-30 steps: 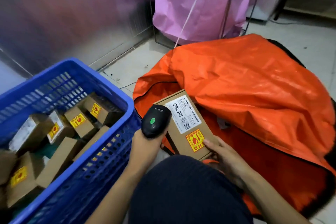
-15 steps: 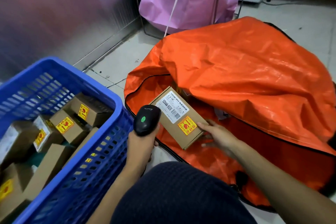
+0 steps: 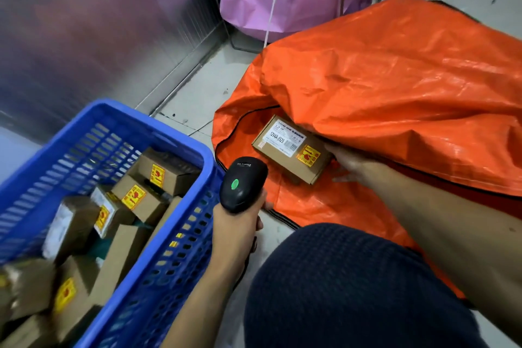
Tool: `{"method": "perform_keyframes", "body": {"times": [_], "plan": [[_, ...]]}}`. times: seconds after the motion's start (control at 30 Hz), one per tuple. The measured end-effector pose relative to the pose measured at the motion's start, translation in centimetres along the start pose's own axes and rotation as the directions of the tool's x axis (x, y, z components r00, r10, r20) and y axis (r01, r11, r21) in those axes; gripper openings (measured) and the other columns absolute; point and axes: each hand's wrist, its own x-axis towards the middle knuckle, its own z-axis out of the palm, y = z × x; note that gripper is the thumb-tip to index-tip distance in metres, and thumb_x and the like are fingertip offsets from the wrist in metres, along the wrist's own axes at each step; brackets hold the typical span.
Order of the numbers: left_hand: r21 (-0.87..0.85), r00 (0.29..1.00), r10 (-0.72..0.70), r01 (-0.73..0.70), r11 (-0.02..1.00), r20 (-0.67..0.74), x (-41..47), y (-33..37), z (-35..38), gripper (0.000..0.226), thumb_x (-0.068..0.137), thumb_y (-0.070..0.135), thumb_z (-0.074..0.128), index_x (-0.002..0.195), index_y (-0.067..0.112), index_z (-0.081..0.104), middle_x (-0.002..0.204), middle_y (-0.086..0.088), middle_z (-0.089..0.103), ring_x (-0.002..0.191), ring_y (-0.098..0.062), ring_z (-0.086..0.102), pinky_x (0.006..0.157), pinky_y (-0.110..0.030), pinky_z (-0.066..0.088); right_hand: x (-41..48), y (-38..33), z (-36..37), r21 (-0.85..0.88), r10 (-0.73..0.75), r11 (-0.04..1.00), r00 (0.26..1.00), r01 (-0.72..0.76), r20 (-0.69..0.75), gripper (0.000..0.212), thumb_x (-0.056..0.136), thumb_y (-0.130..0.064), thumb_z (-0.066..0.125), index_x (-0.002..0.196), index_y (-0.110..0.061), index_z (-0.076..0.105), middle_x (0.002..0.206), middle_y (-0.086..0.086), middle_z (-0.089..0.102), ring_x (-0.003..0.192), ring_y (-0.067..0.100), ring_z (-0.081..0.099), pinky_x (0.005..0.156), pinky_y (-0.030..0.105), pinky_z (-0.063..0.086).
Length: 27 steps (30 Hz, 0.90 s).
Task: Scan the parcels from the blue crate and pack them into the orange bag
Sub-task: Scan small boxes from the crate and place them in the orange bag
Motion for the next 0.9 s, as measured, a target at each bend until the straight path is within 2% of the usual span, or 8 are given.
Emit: {"method": "perform_keyframes", "body": {"times": [0.2,0.33,0.4,0.47,0.53,0.67,0.77,0.9], "plan": [[-0.027,0.997,0.082,-0.082,0.996,-0.008,-1.4,1.1,-1.0,0.024,0.085,0.034,0.077,0.067,0.019,0.074,0.082,-0.039,0.06,0.07,-0.029,0.052,0.066,-0.044,0.039,-1.6,0.1,0.3,-0.052,-0.003,0.999,0.998,-0.001,-0.07,0.06,0.104,-0.05,0.05,0.152,-0.015,0.042,0.153,0.009,0.046,0.119,0.035,0.06,0.091,0.046,0.055],[-0.014,0.996,0.09,-0.091,0.996,-0.021,-3.0,2.1,-1.7,0.034,0.092,0.025,0.075,0.059,0.023,0.071,0.066,-0.016,0.06,0.059,-0.023,0.043,0.055,-0.03,0.033,-3.6,-1.3,-0.2,-0.119,0.014,0.993,0.999,-0.019,-0.044,0.058,0.106,-0.046,0.048,0.154,-0.014,0.04,0.158,0.01,0.041,0.112,0.034,0.06,0.071,0.039,0.052],[-0.043,0.995,0.097,-0.098,0.994,-0.027,-4.3,3.2,-2.4,0.028,0.094,0.023,0.073,0.066,0.018,0.072,0.06,-0.01,0.061,0.048,-0.019,0.045,0.048,-0.025,0.032,-4.9,-2.3,-0.5,-0.172,0.012,0.985,1.0,-0.015,-0.022,0.055,0.106,-0.045,0.045,0.151,-0.014,0.044,0.153,0.008,0.047,0.106,0.033,0.062,0.069,0.038,0.051],[-0.097,0.993,0.108,-0.112,0.989,-0.05,-5.6,4.7,-3.6,0.024,0.097,0.016,0.07,0.08,-0.001,0.068,0.051,-0.004,0.057,0.038,-0.011,0.044,0.04,-0.019,0.034,-6.4,-3.6,-0.6,-0.217,-0.012,0.976,1.0,0.012,0.002,0.051,0.107,-0.046,0.042,0.142,-0.012,0.054,0.131,0.007,0.06,0.096,0.03,0.063,0.072,0.038,0.051],[-0.048,0.984,0.172,-0.175,0.983,-0.054,-6.6,5.7,-5.4,0.028,0.097,0.018,0.07,0.085,-0.008,0.065,0.052,-0.001,0.058,0.043,-0.012,0.045,0.043,-0.02,0.037,-7.6,-5.0,-0.2,-0.245,-0.057,0.968,0.998,0.057,0.007,0.049,0.107,-0.046,0.041,0.134,-0.01,0.059,0.113,0.008,0.066,0.085,0.026,0.063,0.077,0.039,0.051],[0.005,0.975,0.196,-0.196,0.981,-0.105,-8.5,8.1,-9.8,0.03,0.095,0.029,0.074,0.082,0.002,0.071,0.062,-0.008,0.061,0.055,-0.022,0.048,0.053,-0.032,0.039,-9.7,-7.7,0.6,-0.281,-0.162,0.948,0.986,0.149,-0.025,0.05,0.106,-0.046,0.045,0.131,-0.005,0.059,0.127,0.014,0.063,0.088,0.029,0.067,0.073,0.037,0.056],[0.031,0.961,0.235,-0.233,0.972,-0.144,-10.8,10.4,-13.8,0.031,0.093,0.03,0.075,0.075,0.005,0.07,0.063,-0.012,0.061,0.055,-0.023,0.046,0.052,-0.03,0.038,-11.7,-10.3,1.3,-0.316,-0.225,0.926,0.974,0.205,-0.028,0.05,0.105,-0.044,0.049,0.126,0.001,0.056,0.128,0.021,0.064,0.077,0.03,0.069,0.069,0.039,0.058],[0.057,0.937,0.282,-0.277,0.959,-0.207,-13.8,11.8,-19.5,0.031,0.091,0.03,0.077,0.074,0.006,0.072,0.066,-0.013,0.062,0.058,-0.023,0.046,0.054,-0.03,0.037,-14.8,-13.0,2.1,-0.413,-0.213,0.884,0.975,0.221,0.066,0.05,0.106,-0.042,0.048,0.139,-0.004,0.047,0.129,0.02,0.063,0.074,0.03,0.071,0.062,0.035,0.058]]}}
